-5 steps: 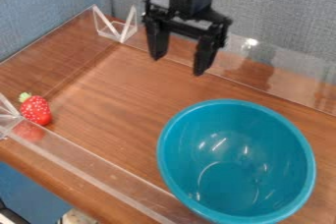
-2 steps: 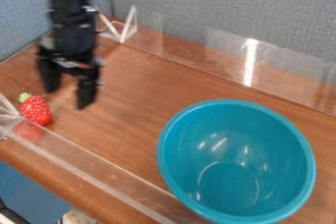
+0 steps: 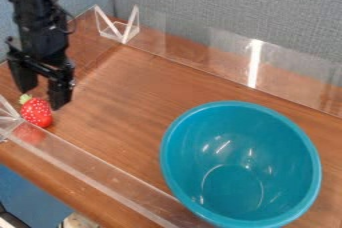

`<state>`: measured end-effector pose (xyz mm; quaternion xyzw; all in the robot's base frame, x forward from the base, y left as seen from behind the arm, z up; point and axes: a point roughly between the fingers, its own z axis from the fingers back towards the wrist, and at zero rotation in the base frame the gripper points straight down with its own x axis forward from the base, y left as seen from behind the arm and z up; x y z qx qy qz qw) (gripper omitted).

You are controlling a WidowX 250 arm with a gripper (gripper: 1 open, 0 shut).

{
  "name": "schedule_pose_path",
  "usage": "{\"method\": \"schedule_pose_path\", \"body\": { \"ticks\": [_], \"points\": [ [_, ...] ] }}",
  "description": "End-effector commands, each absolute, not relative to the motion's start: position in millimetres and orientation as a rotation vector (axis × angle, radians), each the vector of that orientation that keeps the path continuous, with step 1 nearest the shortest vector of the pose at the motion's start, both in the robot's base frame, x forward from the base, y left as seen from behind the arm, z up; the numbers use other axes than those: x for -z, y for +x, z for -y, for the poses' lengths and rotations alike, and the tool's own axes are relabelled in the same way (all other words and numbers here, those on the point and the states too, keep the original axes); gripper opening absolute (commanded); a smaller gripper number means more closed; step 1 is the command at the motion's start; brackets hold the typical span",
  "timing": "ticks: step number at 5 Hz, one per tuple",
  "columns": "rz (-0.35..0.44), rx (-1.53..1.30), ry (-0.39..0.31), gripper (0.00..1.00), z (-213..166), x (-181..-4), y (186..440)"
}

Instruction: Put the strawberry in the blue bowl

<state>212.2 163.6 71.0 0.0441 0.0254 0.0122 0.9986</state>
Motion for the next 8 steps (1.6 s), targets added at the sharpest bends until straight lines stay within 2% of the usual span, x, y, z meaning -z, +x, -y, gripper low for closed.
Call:
{"method": "schedule_pose_path", "body": {
  "ticks": [1,3,4,8],
  "points": [
    [-0.03,-0.033,0.111,1.0,-173,-66.7,214],
    [-0.044,-0.048,0.106,1.0,-177,-46.7,216],
    [-0.035,-0.049,0.104,0.0,-175,-43.6,215],
    [0.017,0.001,0.095,0.0,-161,-39.9,217]
  ]
}}
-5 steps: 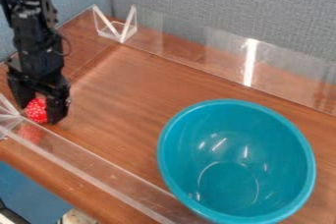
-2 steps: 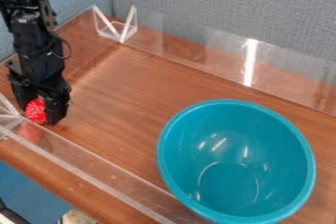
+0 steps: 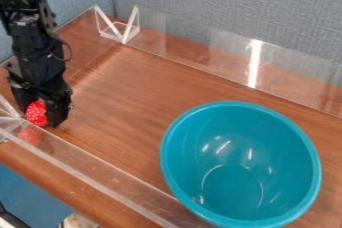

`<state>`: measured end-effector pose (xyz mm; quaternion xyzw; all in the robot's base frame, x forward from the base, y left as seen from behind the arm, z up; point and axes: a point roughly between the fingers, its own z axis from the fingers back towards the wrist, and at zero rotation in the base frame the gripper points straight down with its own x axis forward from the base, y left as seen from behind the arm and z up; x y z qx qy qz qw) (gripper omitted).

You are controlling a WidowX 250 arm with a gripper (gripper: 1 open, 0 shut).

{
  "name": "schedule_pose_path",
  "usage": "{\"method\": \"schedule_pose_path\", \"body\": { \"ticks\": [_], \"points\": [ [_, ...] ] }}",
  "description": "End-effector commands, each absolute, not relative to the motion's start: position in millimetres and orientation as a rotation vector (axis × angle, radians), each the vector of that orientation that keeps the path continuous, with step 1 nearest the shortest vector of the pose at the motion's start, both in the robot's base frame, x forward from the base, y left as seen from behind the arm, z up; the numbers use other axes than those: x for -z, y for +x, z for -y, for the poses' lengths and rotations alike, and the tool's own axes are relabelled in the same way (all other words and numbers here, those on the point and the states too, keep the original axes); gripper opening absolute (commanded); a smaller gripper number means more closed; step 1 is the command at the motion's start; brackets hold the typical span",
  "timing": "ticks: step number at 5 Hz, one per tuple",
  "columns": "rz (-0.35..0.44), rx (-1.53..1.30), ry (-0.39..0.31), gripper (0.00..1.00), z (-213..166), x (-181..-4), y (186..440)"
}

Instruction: Put the strawberry in the blue bowl

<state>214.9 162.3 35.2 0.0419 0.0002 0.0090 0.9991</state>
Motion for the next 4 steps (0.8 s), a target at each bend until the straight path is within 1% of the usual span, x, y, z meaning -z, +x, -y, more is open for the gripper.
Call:
{"method": "schedule_pose_path", "body": {
  "ticks": [1,4],
  "points": [
    [0.029,0.016,0.093,0.0,-157.8,-37.8,218.1],
    [0.06,0.054,0.089,0.0,-148.6,-31.7,220.4]
  ]
}}
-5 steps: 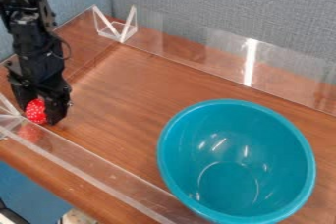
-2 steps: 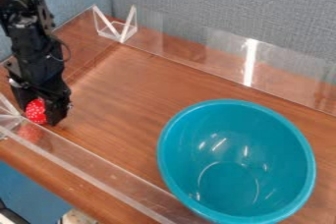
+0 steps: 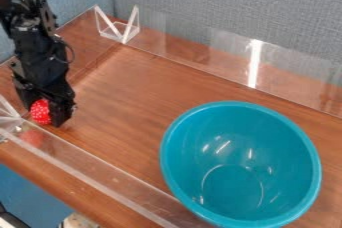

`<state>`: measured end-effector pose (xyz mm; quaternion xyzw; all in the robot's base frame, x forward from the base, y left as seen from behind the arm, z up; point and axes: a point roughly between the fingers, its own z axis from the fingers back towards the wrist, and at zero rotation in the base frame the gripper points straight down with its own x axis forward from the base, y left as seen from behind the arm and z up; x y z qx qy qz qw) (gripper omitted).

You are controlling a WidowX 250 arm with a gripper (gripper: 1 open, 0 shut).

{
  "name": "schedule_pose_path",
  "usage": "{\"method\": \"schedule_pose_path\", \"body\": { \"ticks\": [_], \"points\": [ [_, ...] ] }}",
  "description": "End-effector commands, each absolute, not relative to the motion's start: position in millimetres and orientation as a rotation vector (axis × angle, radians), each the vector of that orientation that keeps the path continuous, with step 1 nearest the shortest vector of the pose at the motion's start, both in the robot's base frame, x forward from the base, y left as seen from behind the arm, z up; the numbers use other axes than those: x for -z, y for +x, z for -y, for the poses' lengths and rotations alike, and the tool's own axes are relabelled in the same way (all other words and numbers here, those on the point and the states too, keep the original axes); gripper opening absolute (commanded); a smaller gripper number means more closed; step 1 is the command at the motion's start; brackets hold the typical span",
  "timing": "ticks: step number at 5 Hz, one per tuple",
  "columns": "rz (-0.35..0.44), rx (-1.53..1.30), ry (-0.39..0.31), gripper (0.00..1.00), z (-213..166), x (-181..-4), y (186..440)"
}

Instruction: Put the strawberry in the blue bowl

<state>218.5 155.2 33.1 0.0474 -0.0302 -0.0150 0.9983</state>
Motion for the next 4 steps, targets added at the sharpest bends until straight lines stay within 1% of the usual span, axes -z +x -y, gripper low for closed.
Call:
{"method": "schedule_pose_path", "body": {
  "ticks": [1,2,3,4],
  "points": [
    [0.069,0.063,0.088,0.0,-146,-29.2,221],
    [0.078,0.066,0.089,0.0,-146,-27.9,221],
    [0.128,0.091,0.103,0.0,-121,-57.4,227],
    [0.195,0.128,0.12,0.0,-88,-100.1,230]
  ]
}}
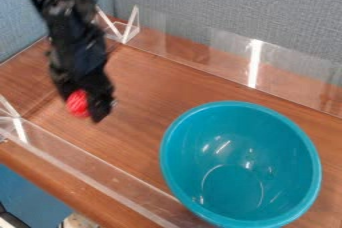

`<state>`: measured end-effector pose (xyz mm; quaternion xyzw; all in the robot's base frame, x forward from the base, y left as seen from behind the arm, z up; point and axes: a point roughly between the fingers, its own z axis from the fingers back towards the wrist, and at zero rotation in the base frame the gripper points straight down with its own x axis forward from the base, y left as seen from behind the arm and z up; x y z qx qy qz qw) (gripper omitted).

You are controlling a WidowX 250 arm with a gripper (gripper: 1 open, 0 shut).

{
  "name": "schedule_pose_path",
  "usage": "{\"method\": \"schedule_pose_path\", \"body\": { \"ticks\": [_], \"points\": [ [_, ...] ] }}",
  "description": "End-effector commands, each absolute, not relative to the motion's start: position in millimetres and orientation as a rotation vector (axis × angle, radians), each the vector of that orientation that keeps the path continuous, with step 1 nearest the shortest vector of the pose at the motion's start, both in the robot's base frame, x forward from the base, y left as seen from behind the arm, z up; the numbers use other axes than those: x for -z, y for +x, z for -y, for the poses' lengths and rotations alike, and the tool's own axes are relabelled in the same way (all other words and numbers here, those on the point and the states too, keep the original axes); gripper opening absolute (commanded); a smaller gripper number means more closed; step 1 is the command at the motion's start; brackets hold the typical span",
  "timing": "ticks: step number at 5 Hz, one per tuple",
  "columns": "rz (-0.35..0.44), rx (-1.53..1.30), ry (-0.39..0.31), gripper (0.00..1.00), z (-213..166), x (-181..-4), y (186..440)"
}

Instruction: Put the strawberry in the blue bowl

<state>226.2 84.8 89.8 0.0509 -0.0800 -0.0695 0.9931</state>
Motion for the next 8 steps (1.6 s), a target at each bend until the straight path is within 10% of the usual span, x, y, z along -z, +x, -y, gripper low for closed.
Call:
{"method": "schedule_pose_path", "body": {
  "ticks": [1,3,8],
  "points": [
    [0.231,0.142,0.13,0.0,-67,-128.1,232],
    [0.246,0.227,0.112,0.0,-11,-143.8,233],
    [0.182,0.276,0.113,0.0,-6,-124.5,250]
  ]
}}
